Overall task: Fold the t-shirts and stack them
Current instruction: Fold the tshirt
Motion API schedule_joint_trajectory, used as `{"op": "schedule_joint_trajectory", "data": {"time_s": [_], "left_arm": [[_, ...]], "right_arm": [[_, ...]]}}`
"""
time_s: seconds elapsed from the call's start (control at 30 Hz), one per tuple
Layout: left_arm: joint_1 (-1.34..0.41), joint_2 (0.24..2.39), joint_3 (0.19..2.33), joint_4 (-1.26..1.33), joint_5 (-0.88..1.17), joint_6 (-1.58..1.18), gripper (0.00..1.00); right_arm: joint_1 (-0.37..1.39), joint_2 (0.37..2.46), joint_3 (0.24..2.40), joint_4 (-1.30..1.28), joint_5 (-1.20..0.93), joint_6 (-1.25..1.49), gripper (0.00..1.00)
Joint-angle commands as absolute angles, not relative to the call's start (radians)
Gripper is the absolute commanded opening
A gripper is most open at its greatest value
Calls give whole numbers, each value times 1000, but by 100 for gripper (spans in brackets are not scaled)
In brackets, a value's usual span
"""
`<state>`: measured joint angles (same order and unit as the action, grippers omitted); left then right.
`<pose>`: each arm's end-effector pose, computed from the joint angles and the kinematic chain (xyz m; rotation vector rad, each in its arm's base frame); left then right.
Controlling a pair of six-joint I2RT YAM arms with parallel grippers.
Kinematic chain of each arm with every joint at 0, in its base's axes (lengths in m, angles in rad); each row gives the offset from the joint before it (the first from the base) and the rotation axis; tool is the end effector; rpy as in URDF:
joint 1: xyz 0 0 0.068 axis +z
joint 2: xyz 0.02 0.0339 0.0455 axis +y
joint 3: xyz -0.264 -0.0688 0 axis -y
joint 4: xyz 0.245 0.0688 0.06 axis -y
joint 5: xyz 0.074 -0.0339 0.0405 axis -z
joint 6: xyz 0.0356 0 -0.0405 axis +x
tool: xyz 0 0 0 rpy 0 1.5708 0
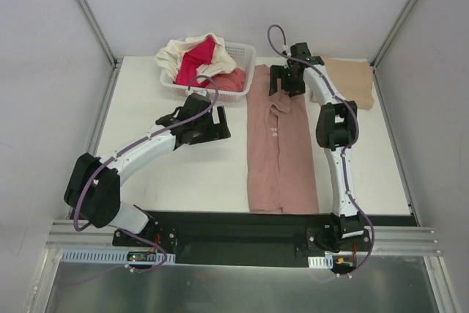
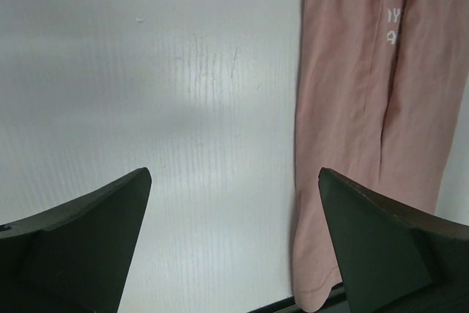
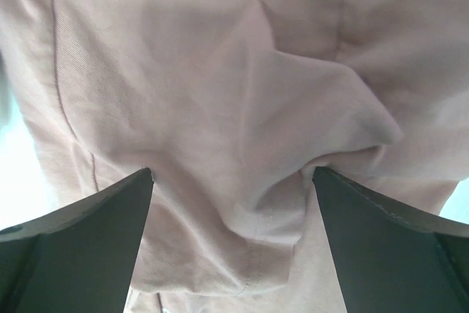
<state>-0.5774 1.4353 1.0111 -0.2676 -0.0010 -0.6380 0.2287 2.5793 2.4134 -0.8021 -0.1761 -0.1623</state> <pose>0.2654 -0.1729 0.2590 -0.0716 2.3435 -0.6285 0.5408 0.1323 0.1831 -0.5605 2.4724 0.2497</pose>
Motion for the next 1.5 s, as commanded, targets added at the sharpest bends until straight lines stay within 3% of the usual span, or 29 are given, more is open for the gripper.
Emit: {"op": "schedule_joint_trajectory", "data": {"time_s": [0.0, 0.13, 0.27, 0.43, 0.63, 0.73, 0.83, 0.9, 1.47], "left_arm": [[-574, 1474, 1069, -258, 49, -627, 99], [-574, 1480, 1086, -258, 93, -626, 99], [-589, 1470, 1066, -256, 121, -655, 99], [-626, 1450, 1019, -256, 121, -678, 99], [-666, 1402, 970, -245, 106, -695, 100], [-672, 1391, 954, -242, 100, -699, 100], [-675, 1385, 945, -235, 97, -704, 99], [-676, 1382, 942, -233, 95, -706, 99], [-676, 1388, 927, -225, 94, -696, 99]], "right_arm": [[158, 2591, 2420, -644, -290, -112, 97], [178, 2544, 2419, -614, -311, -179, 97], [202, 2371, 2294, -598, -272, -201, 97], [201, 2167, 2042, -606, -118, -105, 97], [172, 2068, 1839, -560, -112, 58, 98], [147, 2126, 1885, -572, -184, 110, 88], [141, 2215, 1979, -607, -199, 127, 67], [141, 2240, 2014, -618, -206, 133, 61], [141, 2327, 1964, -618, -245, 164, 45]]}}
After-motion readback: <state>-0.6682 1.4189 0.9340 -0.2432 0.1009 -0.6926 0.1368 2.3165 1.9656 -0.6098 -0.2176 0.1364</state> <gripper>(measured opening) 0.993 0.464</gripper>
